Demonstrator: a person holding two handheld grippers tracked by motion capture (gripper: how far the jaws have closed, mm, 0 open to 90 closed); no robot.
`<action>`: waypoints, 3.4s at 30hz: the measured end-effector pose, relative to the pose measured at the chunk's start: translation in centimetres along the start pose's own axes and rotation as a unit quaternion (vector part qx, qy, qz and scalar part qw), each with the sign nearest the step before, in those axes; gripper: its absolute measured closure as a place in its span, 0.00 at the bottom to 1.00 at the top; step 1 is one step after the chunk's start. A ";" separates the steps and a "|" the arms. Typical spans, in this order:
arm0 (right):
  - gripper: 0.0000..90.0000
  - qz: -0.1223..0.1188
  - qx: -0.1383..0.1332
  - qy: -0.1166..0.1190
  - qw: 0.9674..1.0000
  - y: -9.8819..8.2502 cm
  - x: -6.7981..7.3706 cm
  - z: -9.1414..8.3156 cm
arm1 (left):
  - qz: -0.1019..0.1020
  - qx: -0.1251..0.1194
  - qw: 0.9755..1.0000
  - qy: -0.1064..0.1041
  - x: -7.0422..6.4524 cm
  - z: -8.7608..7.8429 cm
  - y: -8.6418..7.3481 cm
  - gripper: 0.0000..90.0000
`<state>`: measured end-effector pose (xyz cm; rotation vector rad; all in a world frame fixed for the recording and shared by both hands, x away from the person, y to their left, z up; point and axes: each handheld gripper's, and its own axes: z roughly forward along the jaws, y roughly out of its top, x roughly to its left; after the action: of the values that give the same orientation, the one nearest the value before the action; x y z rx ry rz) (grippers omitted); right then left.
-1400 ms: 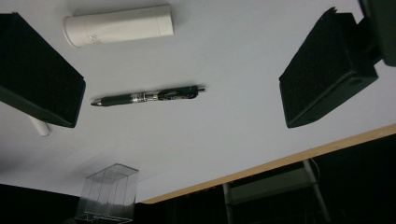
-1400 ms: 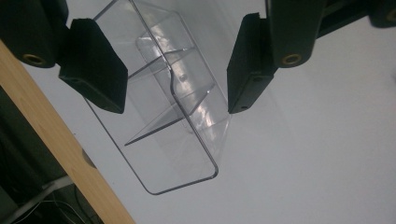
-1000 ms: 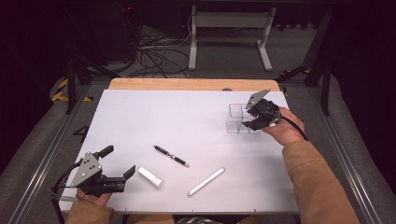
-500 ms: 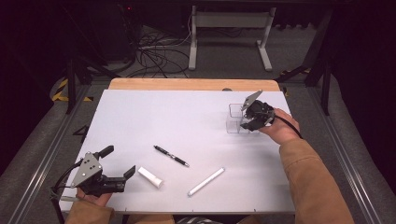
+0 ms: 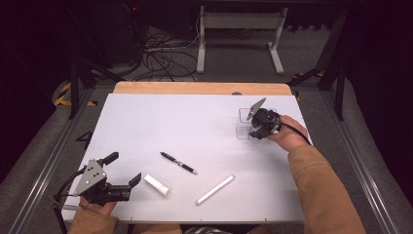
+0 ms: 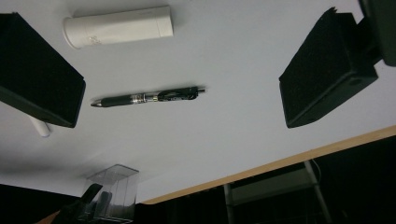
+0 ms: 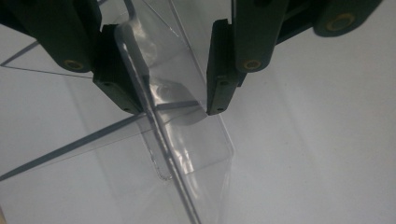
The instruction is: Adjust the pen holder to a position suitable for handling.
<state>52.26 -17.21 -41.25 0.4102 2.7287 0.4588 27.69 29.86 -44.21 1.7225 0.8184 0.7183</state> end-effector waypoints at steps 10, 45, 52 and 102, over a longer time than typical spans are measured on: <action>0.87 -0.019 0.003 0.015 1.000 0.0 0.3 -0.3 | 0.000 0.000 1.000 0.000 0.0 0.0 0.0 0.01; 0.96 -0.149 -0.027 0.138 0.979 10.7 9.1 -1.1 | 0.000 0.001 1.000 -0.006 0.0 0.1 0.0 0.01; 0.96 -0.164 -0.021 0.151 0.975 12.0 10.2 0.0 | -0.001 0.003 1.000 -0.008 0.0 0.1 0.0 0.01; 0.58 -0.119 -0.080 0.126 0.982 11.5 10.0 -1.9 | 0.001 0.004 1.000 -0.009 0.0 0.2 0.0 0.01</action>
<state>45.11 -3.91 -38.23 -0.0208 2.9038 0.6982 27.84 29.80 -44.25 1.7353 0.8095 0.7013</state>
